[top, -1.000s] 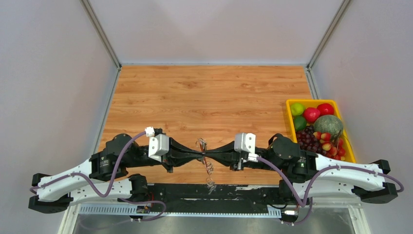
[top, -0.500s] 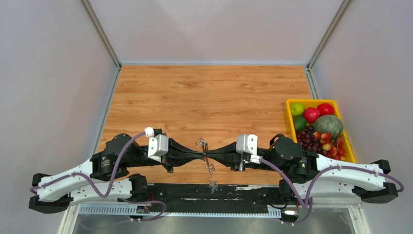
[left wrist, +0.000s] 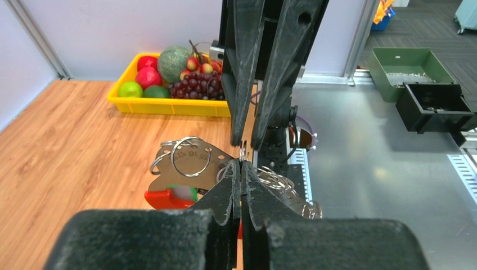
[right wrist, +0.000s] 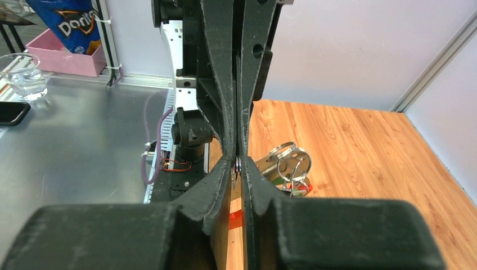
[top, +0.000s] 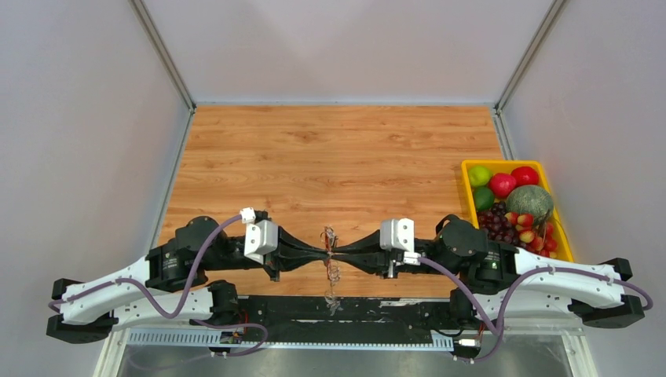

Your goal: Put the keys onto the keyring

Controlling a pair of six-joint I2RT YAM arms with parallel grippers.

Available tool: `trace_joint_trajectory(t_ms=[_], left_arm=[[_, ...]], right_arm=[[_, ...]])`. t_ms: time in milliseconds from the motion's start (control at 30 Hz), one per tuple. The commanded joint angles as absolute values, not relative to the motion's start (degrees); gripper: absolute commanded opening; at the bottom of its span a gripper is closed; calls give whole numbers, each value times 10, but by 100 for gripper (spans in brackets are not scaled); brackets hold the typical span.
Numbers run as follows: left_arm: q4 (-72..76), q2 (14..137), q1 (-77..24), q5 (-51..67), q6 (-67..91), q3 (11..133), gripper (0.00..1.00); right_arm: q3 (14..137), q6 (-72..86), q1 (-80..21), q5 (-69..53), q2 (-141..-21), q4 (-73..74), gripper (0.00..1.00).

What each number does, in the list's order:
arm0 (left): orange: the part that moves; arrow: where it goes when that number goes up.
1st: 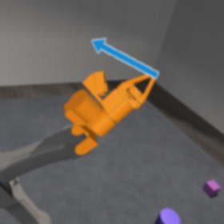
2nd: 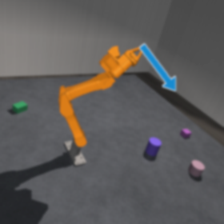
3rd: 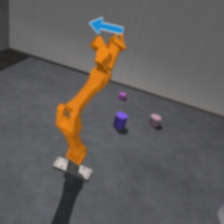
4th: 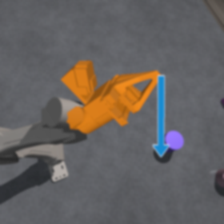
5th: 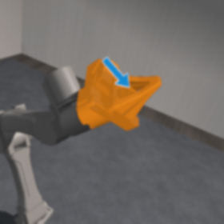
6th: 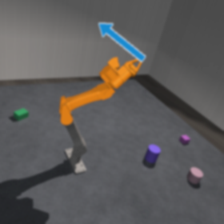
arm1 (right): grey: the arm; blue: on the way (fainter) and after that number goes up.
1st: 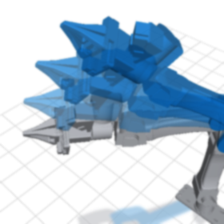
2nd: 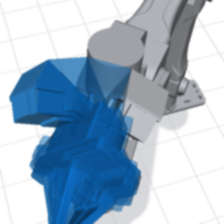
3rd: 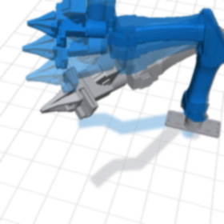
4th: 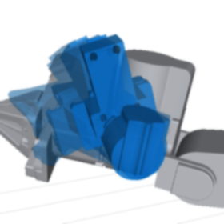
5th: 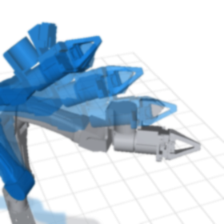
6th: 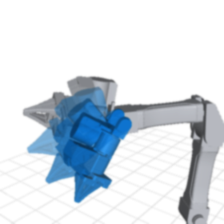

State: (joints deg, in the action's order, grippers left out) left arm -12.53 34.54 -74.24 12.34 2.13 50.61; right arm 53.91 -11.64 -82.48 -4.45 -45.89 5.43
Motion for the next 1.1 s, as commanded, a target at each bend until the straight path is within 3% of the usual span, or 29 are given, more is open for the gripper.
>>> trace_joint_trajectory(t_ms=[0,400,667,1067], left_arm=[[-127,342,-744,117,8,515,0],[-246,381,-744,112,-6,594,0],[-385,438,-744,97,-48,676,0],[-449,479,-744,108,-94,717,0]], right_arm=[[584,-105,-827,-71,-444,72,16],[681,-71,-827,-19,-500,265,32],[699,-50,-828,-15,-524,335,31],[723,-57,-827,-17,-558,352,33]])
